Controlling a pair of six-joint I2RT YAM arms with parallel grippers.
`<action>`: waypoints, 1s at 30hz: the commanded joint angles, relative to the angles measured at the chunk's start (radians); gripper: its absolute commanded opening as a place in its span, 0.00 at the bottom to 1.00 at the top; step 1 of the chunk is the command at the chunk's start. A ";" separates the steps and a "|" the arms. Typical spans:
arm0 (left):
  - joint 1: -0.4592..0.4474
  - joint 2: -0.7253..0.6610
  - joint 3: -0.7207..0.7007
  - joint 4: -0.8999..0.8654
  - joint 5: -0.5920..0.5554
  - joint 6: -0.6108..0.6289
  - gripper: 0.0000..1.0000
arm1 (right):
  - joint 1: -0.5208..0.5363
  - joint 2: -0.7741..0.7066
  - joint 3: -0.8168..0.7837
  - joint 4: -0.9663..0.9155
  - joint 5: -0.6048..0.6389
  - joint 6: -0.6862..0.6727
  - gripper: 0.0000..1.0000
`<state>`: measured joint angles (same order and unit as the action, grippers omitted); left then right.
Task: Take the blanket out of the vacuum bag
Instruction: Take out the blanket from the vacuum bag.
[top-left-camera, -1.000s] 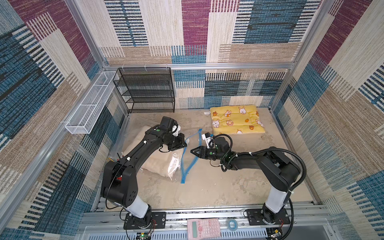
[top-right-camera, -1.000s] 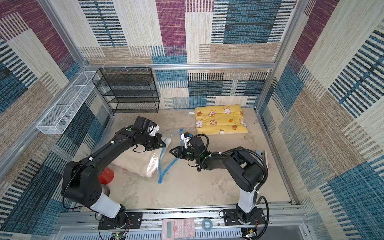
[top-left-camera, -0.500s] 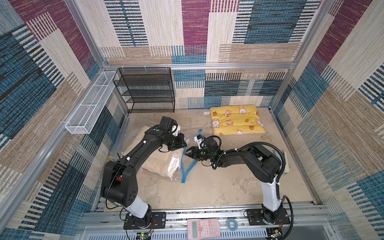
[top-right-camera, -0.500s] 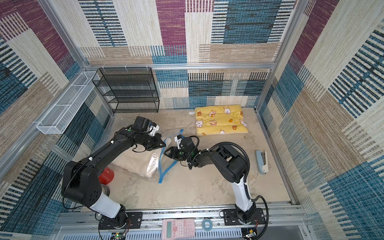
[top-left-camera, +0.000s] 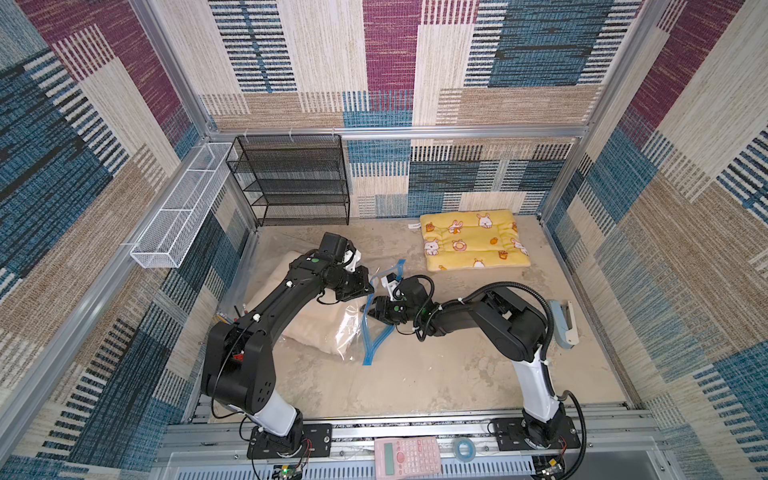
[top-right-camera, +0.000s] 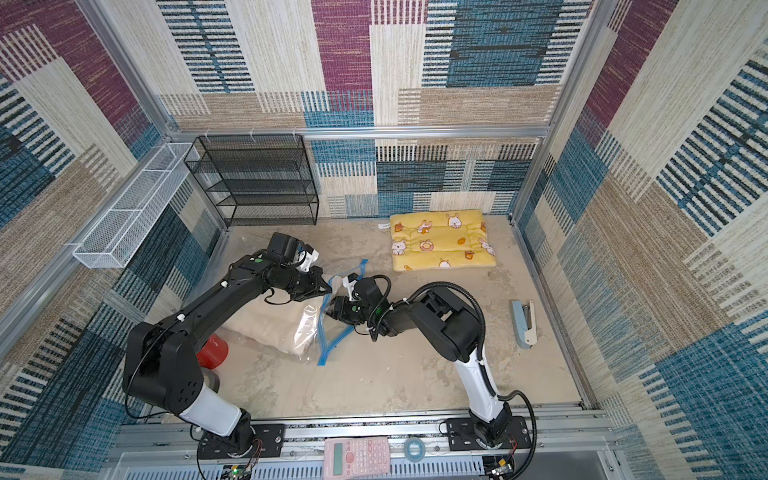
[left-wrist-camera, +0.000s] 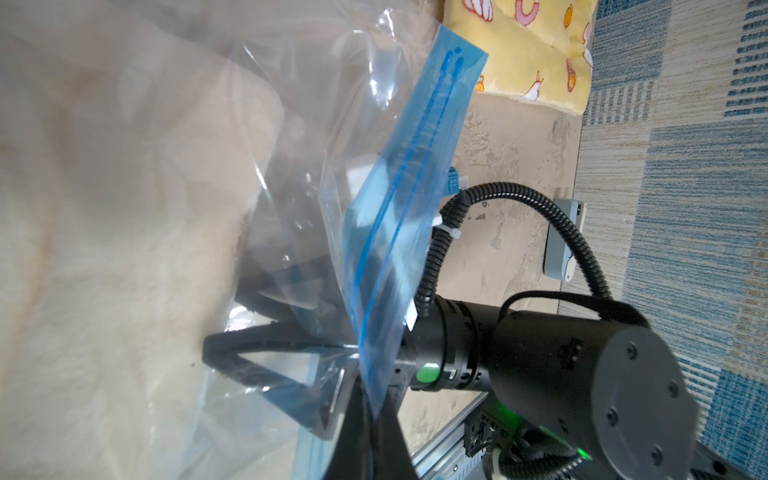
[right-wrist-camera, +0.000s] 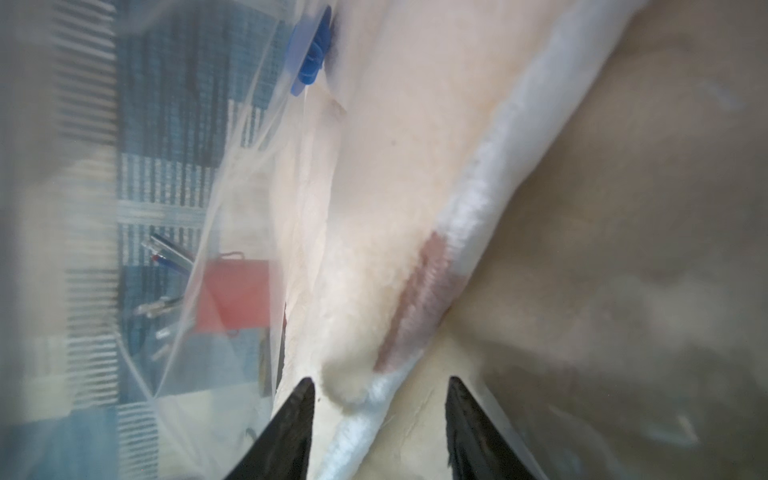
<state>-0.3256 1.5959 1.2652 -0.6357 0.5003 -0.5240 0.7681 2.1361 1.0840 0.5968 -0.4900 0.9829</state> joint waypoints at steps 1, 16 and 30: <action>0.004 -0.014 -0.002 0.014 0.007 -0.009 0.00 | 0.008 0.017 0.018 0.036 0.007 0.013 0.53; 0.008 -0.027 -0.006 0.021 0.009 -0.013 0.00 | 0.036 0.106 0.082 0.055 -0.003 0.022 0.50; 0.010 -0.028 -0.007 0.021 0.000 -0.010 0.00 | 0.036 0.085 0.051 0.077 -0.031 -0.048 0.30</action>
<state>-0.3168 1.5745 1.2598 -0.6323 0.5003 -0.5243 0.8036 2.2307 1.1358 0.6743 -0.5022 0.9607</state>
